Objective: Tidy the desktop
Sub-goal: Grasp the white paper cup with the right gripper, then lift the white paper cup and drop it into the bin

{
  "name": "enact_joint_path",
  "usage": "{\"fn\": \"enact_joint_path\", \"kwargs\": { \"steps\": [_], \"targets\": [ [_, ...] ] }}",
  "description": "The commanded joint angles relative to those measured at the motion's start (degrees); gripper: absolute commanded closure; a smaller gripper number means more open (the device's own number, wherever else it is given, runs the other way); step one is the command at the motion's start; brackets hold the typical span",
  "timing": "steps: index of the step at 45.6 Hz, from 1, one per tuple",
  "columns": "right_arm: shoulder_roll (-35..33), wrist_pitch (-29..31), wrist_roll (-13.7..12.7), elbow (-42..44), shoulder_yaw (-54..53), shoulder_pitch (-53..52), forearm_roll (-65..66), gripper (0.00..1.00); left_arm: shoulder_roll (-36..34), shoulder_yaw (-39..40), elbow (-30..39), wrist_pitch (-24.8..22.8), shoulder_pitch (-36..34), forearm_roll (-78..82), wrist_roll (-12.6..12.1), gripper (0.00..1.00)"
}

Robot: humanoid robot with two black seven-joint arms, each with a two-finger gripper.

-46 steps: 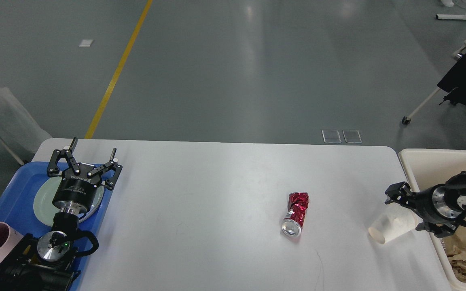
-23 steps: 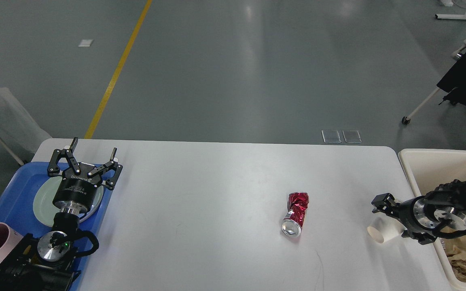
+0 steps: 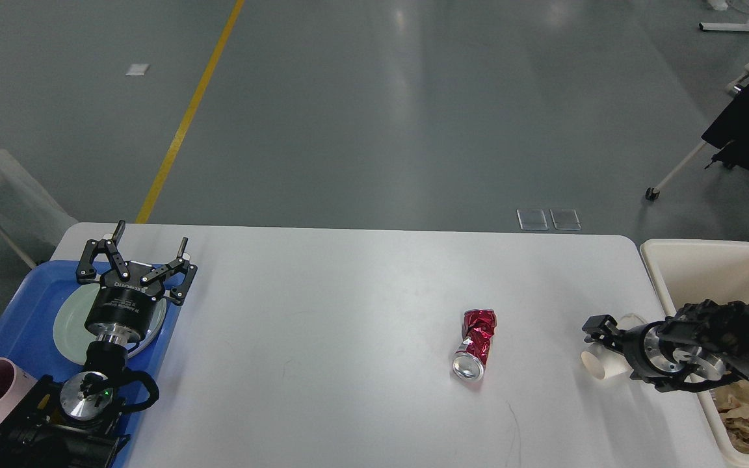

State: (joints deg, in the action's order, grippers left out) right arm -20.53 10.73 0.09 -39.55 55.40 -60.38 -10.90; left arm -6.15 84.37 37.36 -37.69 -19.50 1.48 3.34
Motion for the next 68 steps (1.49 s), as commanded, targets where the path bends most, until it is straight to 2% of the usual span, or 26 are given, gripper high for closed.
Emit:
{"fn": "enact_joint_path", "kwargs": {
  "steps": [1, 3, 7, 14, 18, 22, 24, 38, 44, 52, 59, 63, 68],
  "targets": [
    [0.22, -1.24, -0.09, 1.14, -3.54, 2.19, -0.08, 0.00, 0.00, -0.09, -0.01, 0.07, -0.01, 0.02, 0.00, 0.04],
    [0.14, -1.32, -0.18, 1.23, -4.34, 2.54, -0.08, 0.00, 0.00, 0.00, -0.01, -0.01, 0.08, -0.07, 0.00, 0.04],
    [0.14, -1.32, -0.18, 1.14, -4.69, 2.72, 0.01, 0.08, 0.00, 0.00, -0.01, 0.07, -0.01, 0.02, 0.00, 0.03],
    [-0.30, -1.32, -0.18, 0.97, -4.69, 2.63, 0.01, 0.30, 0.00, -0.09, -0.01, -0.01, -0.01, 0.02, 0.00, 0.04],
    [-0.48, -1.06, -0.09, 0.26, -4.69, 2.46, 0.01, 0.56, 0.00, 0.00, -0.01, 0.07, -0.01, 0.02, 0.00, 0.04],
    [-0.57, -0.27, -0.18, -0.52, -4.60, 1.93, 0.01, 0.90, 0.00, 0.00, -0.01, -0.01, -0.01, 0.02, 0.00, 0.04],
    [-0.92, -0.27, -0.18, -1.23, -4.52, 1.76, 0.01, 0.99, 0.00, -0.09, -0.01, 0.07, -0.01, -0.07, 0.00, 0.04],
    [-5.22, -0.27, -0.35, -7.29, -3.20, -4.04, 0.44, 1.00, 0.00, -0.09, -0.01, -0.01, -0.01, -0.07, 0.00, 0.04],
    [-7.51, -0.18, -0.35, -13.08, 0.22, -9.92, 2.81, 1.00, 0.00, 0.00, -0.01, -0.01, -0.01, -0.07, 0.00, 0.04],
    [-7.95, 1.57, -0.35, -24.15, 11.11, -24.51, 3.87, 1.00, 0.00, 0.00, 0.08, -0.01, -0.01, -0.07, 0.00, 0.04],
    [-6.99, 7.46, -0.35, -36.02, 20.43, -39.71, 4.05, 1.00, 0.00, -0.09, 0.08, -0.01, -0.01, -0.07, 0.00, 0.04],
    [-3.92, 10.97, -0.44, -42.00, 25.71, -48.94, 4.31, 1.00, 0.00, 0.00, 0.08, -0.01, -0.01, 0.02, 0.00, 0.04],
    [-2.33, 14.67, -0.44, -46.05, 29.76, -57.91, 4.14, 1.00, 0.00, 0.00, 0.08, -0.01, -0.01, 0.02, 0.00, 0.03]
  ]
}}
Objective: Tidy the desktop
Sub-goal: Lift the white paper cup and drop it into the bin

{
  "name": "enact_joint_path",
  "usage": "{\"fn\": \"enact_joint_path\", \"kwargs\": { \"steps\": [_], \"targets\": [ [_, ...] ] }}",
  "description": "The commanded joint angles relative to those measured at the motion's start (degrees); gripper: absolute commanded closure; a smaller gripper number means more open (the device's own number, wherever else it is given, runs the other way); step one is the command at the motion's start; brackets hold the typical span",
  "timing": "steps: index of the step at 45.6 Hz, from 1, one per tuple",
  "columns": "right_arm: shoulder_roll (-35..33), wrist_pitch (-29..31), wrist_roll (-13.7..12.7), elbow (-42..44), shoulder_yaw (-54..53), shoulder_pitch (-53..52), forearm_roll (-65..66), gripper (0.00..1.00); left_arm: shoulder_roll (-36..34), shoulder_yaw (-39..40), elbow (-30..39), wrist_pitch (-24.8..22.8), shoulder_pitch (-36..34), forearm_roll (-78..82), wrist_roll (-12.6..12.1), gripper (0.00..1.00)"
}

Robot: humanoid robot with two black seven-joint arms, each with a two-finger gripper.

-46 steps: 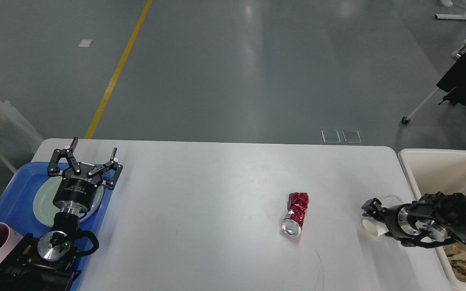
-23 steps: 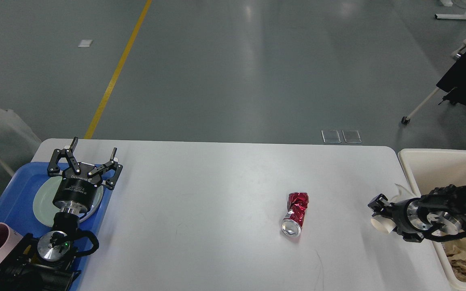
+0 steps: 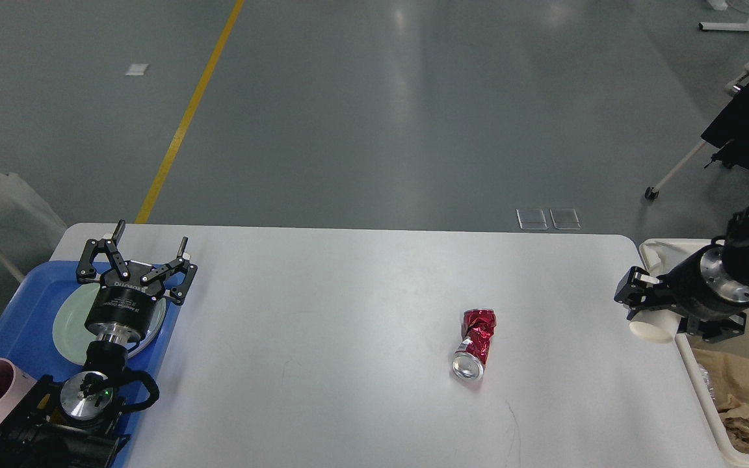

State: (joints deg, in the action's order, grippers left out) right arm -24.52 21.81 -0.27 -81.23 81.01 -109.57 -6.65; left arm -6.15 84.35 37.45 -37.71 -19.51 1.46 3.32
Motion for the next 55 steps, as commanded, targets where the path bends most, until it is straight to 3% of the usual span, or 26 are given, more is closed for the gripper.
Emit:
{"fn": "enact_joint_path", "kwargs": {
  "steps": [1, 11, 20, 30, 39, 48, 55],
  "targets": [
    [1.67, 4.11, -0.08, -5.08, 4.68, -10.04, -0.03, 1.00, 0.00, 0.03, -0.01, 0.01, 0.00, 0.03, 0.02, 0.04],
    [0.00, 4.47, -0.87, -5.43, 9.25, -12.34, 0.41, 1.00, 0.00, -0.06, -0.01, 0.01, 0.00, 0.03, 0.02, 0.04],
    [-7.81, 0.79, -0.87, 1.76, 8.47, -0.14, 4.71, 1.00, 0.00, -0.06, -0.01, 0.01, 0.00, 0.03, 0.02, 0.04],
    [-14.59, -0.19, -0.78, 21.97, -3.39, 23.32, 5.68, 1.00, 0.00, 0.03, -0.01, 0.01, 0.00, -0.06, 0.02, 0.04],
    [-14.77, -0.18, -1.05, 42.27, -17.98, 43.89, 6.30, 1.00, 0.00, 0.03, -0.01, 0.01, 0.00, 0.03, 0.02, 0.04],
    [-7.39, -0.98, -1.05, 64.24, -28.62, 61.83, 6.30, 1.00, 0.00, 0.03, -0.01, 0.01, 0.00, 0.03, 0.02, 0.04],
    [-1.76, -5.71, -0.96, 74.36, -31.09, 69.66, 6.21, 1.00, 0.00, -0.06, -0.01, 0.01, 0.00, 0.03, 0.02, 0.04]
  ]
}}
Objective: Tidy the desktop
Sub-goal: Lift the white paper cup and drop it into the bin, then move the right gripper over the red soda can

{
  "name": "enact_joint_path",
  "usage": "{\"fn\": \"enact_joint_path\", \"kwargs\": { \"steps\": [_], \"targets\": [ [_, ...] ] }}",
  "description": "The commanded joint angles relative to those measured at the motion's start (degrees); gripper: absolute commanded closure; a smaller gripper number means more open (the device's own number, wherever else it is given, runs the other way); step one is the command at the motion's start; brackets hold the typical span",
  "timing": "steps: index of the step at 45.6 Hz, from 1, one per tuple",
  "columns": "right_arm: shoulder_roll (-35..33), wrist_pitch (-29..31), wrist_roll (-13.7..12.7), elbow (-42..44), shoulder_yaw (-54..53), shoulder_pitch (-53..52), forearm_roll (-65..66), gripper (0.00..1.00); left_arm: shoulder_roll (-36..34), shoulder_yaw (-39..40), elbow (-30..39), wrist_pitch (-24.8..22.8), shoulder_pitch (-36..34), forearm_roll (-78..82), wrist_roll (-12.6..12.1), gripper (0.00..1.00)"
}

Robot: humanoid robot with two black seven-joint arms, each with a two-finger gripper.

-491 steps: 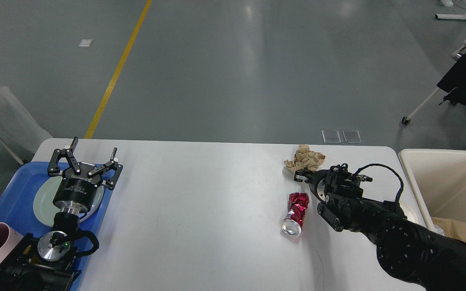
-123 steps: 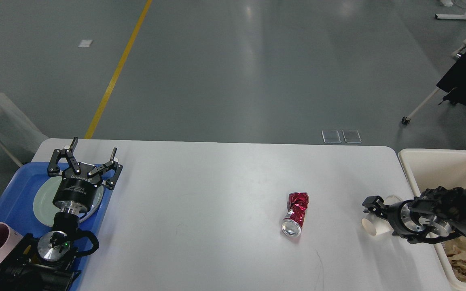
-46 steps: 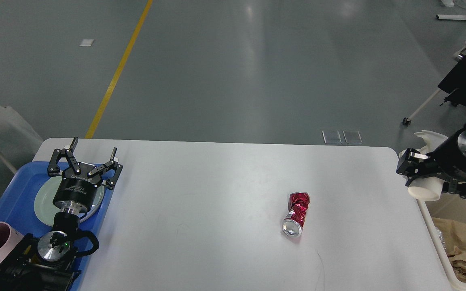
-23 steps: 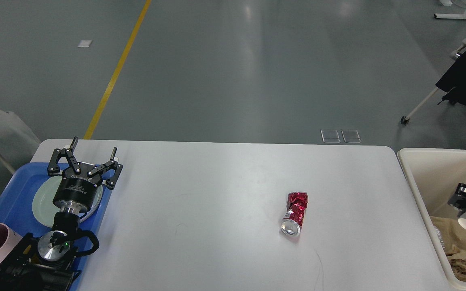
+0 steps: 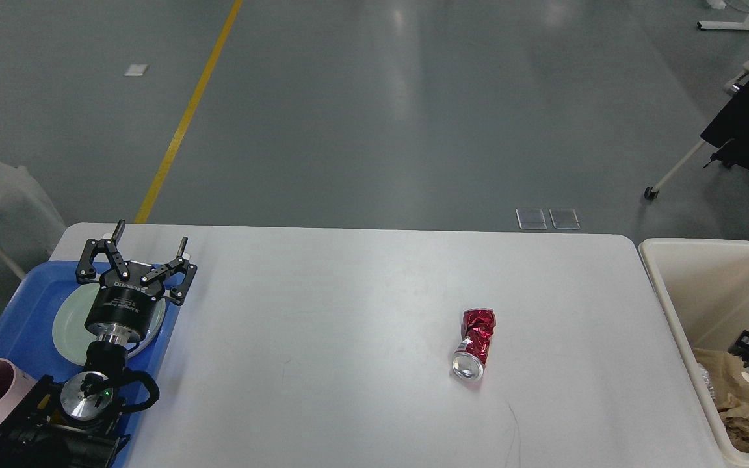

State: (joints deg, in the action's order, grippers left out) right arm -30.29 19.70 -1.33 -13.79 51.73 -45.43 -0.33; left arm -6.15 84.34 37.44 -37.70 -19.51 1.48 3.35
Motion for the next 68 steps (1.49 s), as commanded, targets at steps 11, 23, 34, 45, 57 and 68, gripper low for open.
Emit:
{"fn": "enact_joint_path", "kwargs": {
  "steps": [11, 23, 34, 45, 57, 68],
  "targets": [
    [6.38, -9.15, 0.10, 7.99, -1.90, 8.87, -0.02, 1.00, 0.00, -0.05, 0.01, -0.01, 0.00, 0.02, -0.01, 0.04],
    [6.64, -10.03, 0.18, 7.99, -1.90, 9.31, -0.02, 0.74, 0.00, 0.03, 0.01, -0.01, 0.00, -0.07, -0.01, 0.04],
    [7.26, -14.25, 0.54, 7.46, -2.43, 10.10, -0.20, 0.00, 0.00, -0.05, 0.00, -0.01, 0.00, 0.02, -0.01, 0.04],
    [7.26, -14.25, 0.54, 7.55, -2.43, 9.84, -0.20, 0.00, 0.00, -0.05, 0.01, -0.01, 0.00, 0.02, -0.01, 0.04],
    [7.26, -14.16, 0.71, 7.28, -3.39, 8.69, -0.28, 0.00, 0.00, -0.05, 0.01, -0.01, 0.00, 0.02, -0.01, 0.04],
    [5.94, -9.42, 0.27, 3.78, -2.60, 4.49, 0.24, 0.00, 0.00, -0.05, 0.01, -0.01, 0.00, -0.07, -0.01, 0.04]
  ]
}}
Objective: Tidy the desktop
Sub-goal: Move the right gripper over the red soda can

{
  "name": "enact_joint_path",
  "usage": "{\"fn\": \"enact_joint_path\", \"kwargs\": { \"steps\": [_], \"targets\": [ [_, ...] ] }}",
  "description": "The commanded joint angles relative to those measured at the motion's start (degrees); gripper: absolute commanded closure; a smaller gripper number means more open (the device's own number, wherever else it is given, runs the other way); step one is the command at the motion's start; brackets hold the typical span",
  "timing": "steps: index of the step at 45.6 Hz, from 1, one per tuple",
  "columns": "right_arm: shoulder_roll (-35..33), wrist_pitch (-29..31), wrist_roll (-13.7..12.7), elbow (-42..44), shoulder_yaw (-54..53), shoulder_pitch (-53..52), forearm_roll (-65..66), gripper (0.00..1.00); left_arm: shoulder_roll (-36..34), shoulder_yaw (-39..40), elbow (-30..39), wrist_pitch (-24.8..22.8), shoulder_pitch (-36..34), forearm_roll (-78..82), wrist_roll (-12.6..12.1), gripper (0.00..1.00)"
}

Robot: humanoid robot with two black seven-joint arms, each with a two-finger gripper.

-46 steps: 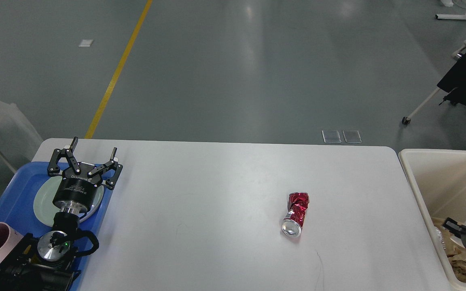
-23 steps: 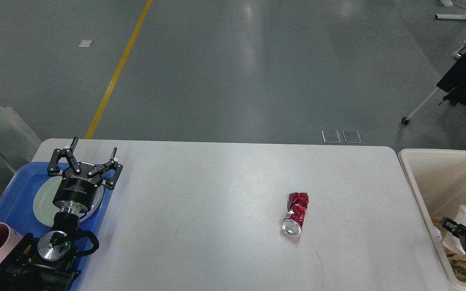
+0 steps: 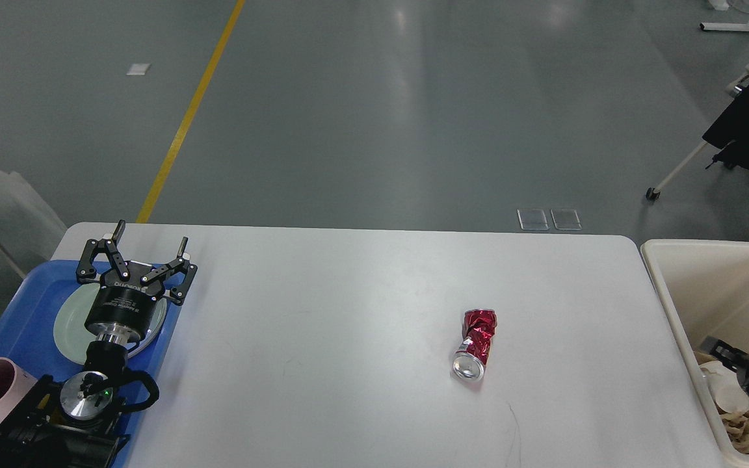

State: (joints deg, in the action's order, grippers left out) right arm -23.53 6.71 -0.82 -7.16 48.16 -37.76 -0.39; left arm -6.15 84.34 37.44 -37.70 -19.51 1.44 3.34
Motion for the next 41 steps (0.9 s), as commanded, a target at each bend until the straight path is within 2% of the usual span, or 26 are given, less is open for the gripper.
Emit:
{"fn": "enact_joint_path", "kwargs": {
  "steps": [1, 5, 14, 20, 30, 38, 41],
  "targets": [
    [-1.52, 4.35, -0.23, -3.90, 1.15, -4.25, 0.57, 0.00, 0.00, -0.05, 0.00, -0.01, 0.00, -0.04, 0.00, 0.04],
    [-4.86, 6.29, -0.50, -8.90, 1.41, -9.34, 3.46, 0.00, 0.00, 0.03, 0.00, -0.01, 0.00, -0.04, 0.00, 0.04],
    [-9.78, 7.96, -1.11, -27.09, 5.98, -25.77, 14.62, 0.00, 0.00, 0.03, 0.00, -0.01, 0.00, -0.03, 0.00, 0.04],
    [-9.70, 17.17, -1.20, -36.68, 14.32, -39.56, 17.79, 0.00, 0.00, 0.03, 0.00, -0.01, 0.00, 0.05, 0.00, 0.04],
    [-4.69, 26.76, -1.20, -50.92, 25.40, -59.08, 17.36, 0.00, 0.00, -0.05, 0.00, -0.01, 0.00, -0.04, 0.00, 0.04],
    [6.29, 36.34, -1.20, -56.81, 29.01, -70.51, 17.36, 0.00, 0.00, -0.05, 0.00, 0.08, 0.00, 0.05, 0.00, 0.04],
    [8.14, 38.37, -1.20, -59.53, 28.14, -73.68, 17.00, 0.00, 0.00, 0.03, 0.00, 0.08, 0.00, -0.04, 0.00, 0.04]
  ]
}}
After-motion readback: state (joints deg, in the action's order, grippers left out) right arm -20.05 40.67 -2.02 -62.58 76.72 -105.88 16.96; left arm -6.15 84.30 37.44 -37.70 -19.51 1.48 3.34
